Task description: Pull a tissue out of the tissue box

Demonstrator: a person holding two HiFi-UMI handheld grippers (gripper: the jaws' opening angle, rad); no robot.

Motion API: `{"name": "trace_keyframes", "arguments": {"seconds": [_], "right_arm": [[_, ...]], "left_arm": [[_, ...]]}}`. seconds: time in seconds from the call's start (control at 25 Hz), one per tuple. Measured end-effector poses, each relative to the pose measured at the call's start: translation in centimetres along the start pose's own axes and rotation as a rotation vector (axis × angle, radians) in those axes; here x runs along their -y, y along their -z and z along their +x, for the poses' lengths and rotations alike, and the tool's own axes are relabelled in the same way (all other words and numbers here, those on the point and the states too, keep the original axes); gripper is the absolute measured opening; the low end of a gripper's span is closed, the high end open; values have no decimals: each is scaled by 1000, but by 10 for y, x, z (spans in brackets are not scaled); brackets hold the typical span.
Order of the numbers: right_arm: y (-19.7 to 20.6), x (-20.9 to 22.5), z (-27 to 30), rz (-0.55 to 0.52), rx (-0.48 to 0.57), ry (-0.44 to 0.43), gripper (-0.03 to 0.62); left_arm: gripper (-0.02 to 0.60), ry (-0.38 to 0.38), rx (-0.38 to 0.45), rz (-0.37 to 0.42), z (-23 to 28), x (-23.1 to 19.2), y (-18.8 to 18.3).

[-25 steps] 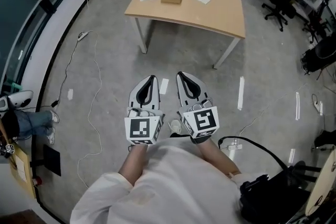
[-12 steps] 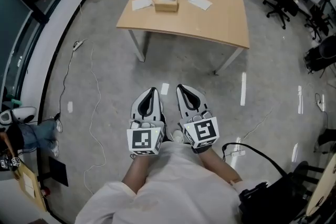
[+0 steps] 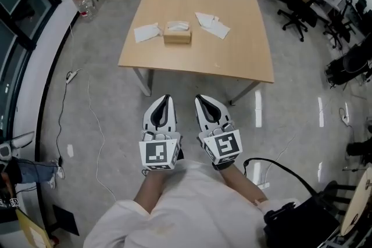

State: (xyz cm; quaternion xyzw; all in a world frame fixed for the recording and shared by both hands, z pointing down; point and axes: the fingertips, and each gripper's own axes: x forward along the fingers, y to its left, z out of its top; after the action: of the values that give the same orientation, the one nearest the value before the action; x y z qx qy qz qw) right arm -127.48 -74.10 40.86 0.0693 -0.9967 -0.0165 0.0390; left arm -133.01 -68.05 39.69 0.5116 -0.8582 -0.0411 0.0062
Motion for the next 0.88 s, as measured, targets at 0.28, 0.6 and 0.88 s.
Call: {"name": "trace_keyframes", "arguments": {"seconds": [0.28,0.6,0.88], "right_arm": [[-12,14,114,-15,1,12,3],[9,63,185,22,-68,62,3],[14,135,269,28,-63,69,3]], "left_arm": [[0,32,21,-2,82,-81,-10],[0,75,-57,-57,159,-111,22],[1,74,-56,-44,262,-137,29]]}}
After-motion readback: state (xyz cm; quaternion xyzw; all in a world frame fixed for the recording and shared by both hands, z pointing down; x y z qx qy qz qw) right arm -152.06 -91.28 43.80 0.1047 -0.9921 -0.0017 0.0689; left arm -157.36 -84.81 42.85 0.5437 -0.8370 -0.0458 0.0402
